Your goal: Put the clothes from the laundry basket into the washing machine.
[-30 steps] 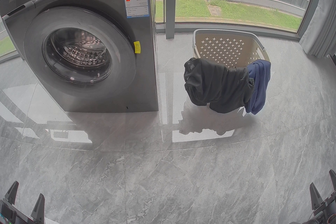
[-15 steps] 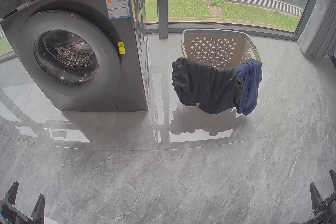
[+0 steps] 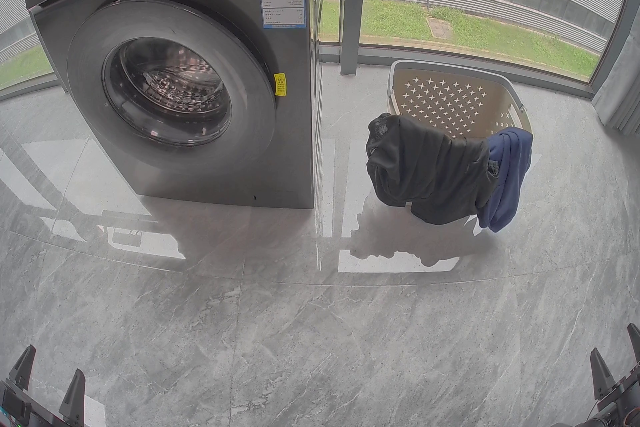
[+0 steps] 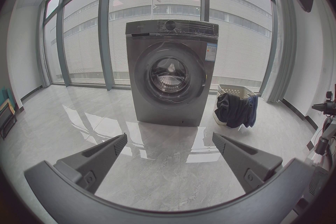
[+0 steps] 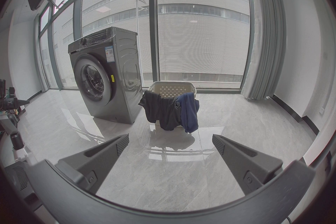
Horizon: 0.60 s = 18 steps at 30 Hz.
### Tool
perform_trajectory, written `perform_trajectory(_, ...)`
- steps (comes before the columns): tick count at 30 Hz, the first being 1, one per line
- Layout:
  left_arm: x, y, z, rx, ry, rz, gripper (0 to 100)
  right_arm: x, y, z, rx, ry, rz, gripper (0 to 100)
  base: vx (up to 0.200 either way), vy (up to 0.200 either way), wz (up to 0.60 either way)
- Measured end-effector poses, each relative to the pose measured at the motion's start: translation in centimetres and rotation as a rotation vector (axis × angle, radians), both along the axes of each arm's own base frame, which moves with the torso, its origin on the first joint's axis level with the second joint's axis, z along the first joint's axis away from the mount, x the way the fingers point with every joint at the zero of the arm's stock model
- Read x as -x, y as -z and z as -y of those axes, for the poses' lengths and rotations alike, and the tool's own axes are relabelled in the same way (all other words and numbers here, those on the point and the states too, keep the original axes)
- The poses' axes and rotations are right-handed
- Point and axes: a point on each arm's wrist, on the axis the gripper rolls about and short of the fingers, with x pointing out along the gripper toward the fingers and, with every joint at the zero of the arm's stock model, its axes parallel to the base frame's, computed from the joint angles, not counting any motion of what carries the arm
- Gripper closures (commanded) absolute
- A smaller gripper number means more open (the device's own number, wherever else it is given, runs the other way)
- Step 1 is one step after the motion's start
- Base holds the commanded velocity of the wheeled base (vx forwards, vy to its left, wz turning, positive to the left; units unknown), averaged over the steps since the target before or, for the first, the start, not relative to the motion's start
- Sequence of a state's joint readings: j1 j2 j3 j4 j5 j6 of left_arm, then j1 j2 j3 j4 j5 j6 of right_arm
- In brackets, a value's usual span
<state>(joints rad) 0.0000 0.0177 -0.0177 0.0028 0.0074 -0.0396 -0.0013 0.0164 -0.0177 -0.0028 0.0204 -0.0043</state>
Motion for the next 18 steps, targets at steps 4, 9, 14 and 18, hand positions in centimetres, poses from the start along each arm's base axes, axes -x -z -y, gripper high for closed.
perform_trajectory(4, 0.0, 0.0, 0.0, 0.0, 0.0, 0.0, 0, 0.0, 0.0, 0.0, 0.0, 0.0, 0.0, 0, 0.2, 0.0, 0.0)
perform_trajectory(9, 0.0, 0.0, 0.0, 0.0, 0.0, 0.0, 0, 0.0, 0.0, 0.0, -0.001, 0.001, 0.0, 0, 0.12, 0.0, 0.0)
perform_trajectory(14, 0.0, 0.0, 0.0, 0.0, 0.0, 0.0, 0, 0.0, 0.0, 0.0, 0.0, 0.001, 0.0, 0, 0.0, 0.0, -0.36)
perform_trajectory(18, 0.0, 0.0, 0.0, 0.0, 0.0, 0.0, 0, 0.0, 0.0, 0.0, 0.0, 0.001, 0.0, 0, 0.0, 0.0, 0.0)
